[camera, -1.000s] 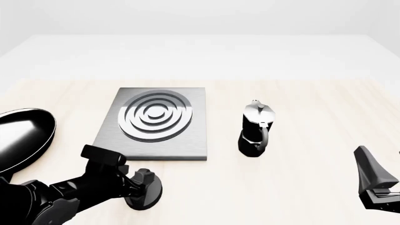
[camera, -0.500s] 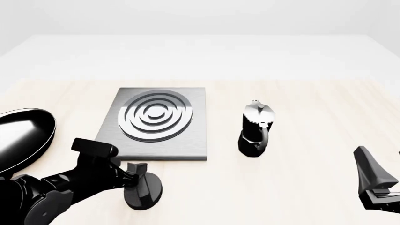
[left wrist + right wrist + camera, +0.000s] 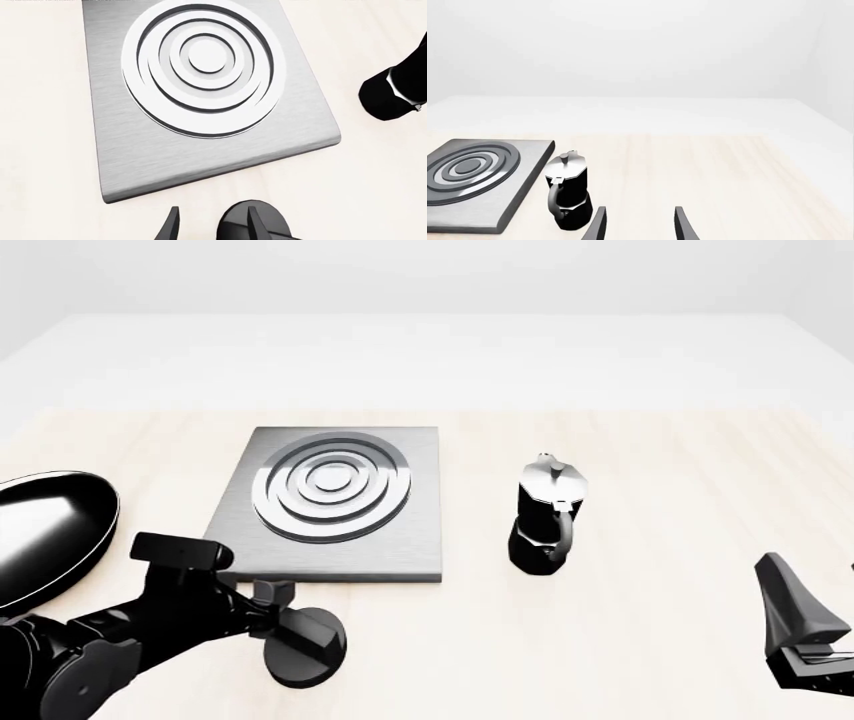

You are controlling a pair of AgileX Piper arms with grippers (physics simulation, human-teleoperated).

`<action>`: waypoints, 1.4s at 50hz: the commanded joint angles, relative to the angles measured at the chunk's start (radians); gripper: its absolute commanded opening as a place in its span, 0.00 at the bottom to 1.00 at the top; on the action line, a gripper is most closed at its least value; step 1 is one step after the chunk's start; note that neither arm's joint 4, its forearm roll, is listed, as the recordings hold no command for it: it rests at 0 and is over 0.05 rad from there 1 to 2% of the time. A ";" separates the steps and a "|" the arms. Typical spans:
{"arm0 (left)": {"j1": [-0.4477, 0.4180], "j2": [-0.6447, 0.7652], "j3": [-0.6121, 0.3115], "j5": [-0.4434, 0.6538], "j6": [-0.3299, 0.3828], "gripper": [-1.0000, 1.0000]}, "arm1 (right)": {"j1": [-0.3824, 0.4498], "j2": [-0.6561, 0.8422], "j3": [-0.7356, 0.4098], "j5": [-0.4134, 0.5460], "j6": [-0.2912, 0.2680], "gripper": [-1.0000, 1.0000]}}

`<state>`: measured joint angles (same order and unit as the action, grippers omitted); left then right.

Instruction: Turn on the stove.

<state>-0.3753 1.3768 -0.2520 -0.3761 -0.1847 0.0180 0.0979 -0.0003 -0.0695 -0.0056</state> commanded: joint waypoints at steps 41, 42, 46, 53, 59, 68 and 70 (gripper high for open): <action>0.098 -0.494 0.011 0.391 0.016 1.00 | 0.006 -0.034 0.000 0.022 -0.005 1.00; 0.099 -0.514 0.009 0.408 0.016 1.00 | 0.006 -0.036 0.000 0.023 -0.003 1.00; 0.110 -0.564 0.005 0.449 0.020 1.00 | 0.009 -0.035 -0.001 0.022 -0.005 1.00; 0.142 -0.683 0.014 0.538 0.048 1.00 | 0.010 -0.054 -0.001 0.037 -0.007 1.00; 0.156 -0.721 0.024 0.565 0.055 1.00 | 0.011 -0.059 -0.001 0.039 -0.008 1.00; 0.128 -0.909 0.037 0.687 0.040 1.00 | 0.010 -0.076 -0.001 0.051 -0.006 1.00; 0.120 -0.958 0.031 0.730 0.041 1.00 | 0.011 -0.076 -0.002 0.050 -0.007 1.00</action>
<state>-0.2443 0.5825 -0.2246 0.2332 -0.1417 0.0280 0.0341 -0.0014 -0.0272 -0.0126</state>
